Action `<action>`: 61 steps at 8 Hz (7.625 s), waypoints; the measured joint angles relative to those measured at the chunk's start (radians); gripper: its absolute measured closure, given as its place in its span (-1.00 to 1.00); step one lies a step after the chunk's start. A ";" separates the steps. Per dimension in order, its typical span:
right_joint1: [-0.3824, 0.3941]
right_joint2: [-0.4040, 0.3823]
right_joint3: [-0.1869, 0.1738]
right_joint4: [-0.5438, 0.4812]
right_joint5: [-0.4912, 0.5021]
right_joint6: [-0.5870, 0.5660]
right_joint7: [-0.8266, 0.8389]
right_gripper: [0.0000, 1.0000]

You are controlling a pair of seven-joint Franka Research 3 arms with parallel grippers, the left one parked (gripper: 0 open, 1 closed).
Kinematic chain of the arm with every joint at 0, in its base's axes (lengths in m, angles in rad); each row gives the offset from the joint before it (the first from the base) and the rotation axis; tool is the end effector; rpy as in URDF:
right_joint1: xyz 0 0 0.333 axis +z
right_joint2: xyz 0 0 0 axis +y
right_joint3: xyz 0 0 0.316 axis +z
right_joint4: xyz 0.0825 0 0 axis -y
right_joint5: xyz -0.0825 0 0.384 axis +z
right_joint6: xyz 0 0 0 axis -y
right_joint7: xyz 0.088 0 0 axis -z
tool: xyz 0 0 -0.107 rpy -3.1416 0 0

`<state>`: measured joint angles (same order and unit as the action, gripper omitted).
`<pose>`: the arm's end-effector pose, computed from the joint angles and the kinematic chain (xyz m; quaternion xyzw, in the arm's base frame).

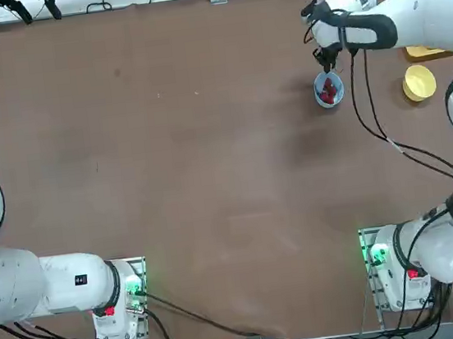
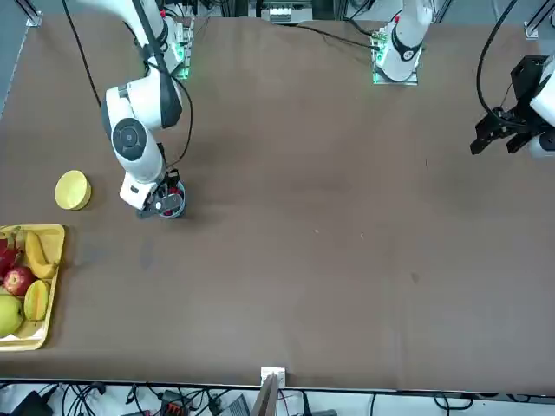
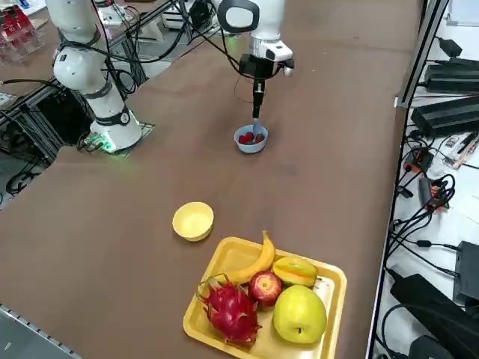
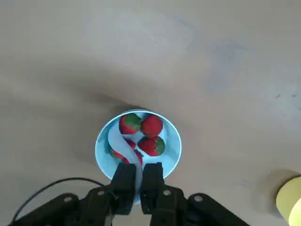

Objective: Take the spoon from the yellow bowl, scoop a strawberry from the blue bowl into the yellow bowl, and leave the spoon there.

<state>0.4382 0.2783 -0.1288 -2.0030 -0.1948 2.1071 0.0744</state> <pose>0.5545 0.1697 0.3079 0.9763 0.1732 -0.0662 0.1114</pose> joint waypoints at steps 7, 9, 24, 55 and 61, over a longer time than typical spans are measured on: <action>0.041 0.024 0.007 0.020 -0.088 -0.065 0.229 0.78; 0.087 0.072 0.010 0.085 -0.148 -0.165 0.329 0.78; 0.291 0.339 0.007 0.326 -0.361 -0.448 0.509 0.78; 0.498 0.530 -0.002 0.460 -0.590 -0.832 0.744 0.78; 0.496 0.529 -0.143 0.488 -0.591 -0.896 0.744 0.78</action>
<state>0.9344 0.8073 -0.2723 -1.5155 -0.7855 1.2110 0.8181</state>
